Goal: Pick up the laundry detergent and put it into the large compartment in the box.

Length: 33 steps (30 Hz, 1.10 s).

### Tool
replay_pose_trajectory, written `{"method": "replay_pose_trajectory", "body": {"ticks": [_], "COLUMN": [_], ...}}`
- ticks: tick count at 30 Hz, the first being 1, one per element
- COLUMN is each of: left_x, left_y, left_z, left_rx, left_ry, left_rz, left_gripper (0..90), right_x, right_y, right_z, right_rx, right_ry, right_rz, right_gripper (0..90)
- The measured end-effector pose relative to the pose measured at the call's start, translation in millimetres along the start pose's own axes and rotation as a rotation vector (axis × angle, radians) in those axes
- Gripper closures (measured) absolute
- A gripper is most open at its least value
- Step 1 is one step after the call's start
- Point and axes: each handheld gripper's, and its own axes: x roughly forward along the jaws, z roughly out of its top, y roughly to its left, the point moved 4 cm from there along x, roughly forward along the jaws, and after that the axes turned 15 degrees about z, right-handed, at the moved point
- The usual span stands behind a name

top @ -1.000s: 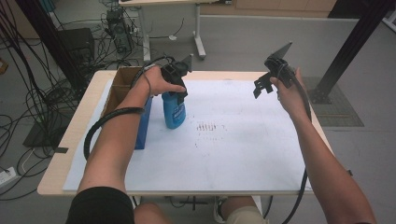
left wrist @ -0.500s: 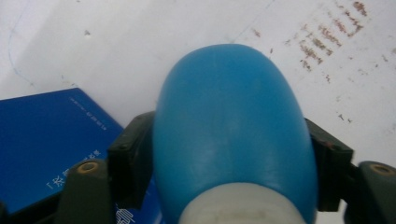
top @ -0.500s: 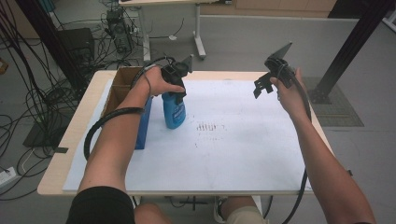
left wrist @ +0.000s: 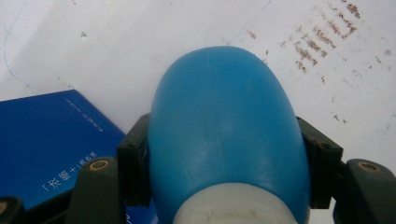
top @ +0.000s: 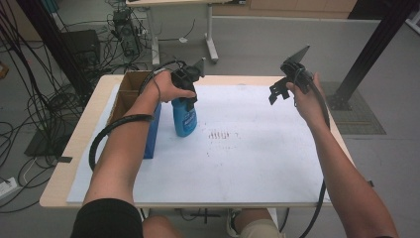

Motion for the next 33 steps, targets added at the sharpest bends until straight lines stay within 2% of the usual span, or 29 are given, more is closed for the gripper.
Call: {"method": "replay_pose_trajectory", "body": {"ticks": [33], "left_x": [0.1], "left_y": [-0.1], "left_z": [0.1], "left_rx": [0.001], "left_ry": [-0.002], "left_rz": [0.000], "left_gripper": [36.3], "right_x": [3.5], "right_y": [-0.6], "right_z": [1.7], "right_rx": [0.001], "right_ry": [0.007], "right_rz": [0.000], "right_gripper": [6.6]}}
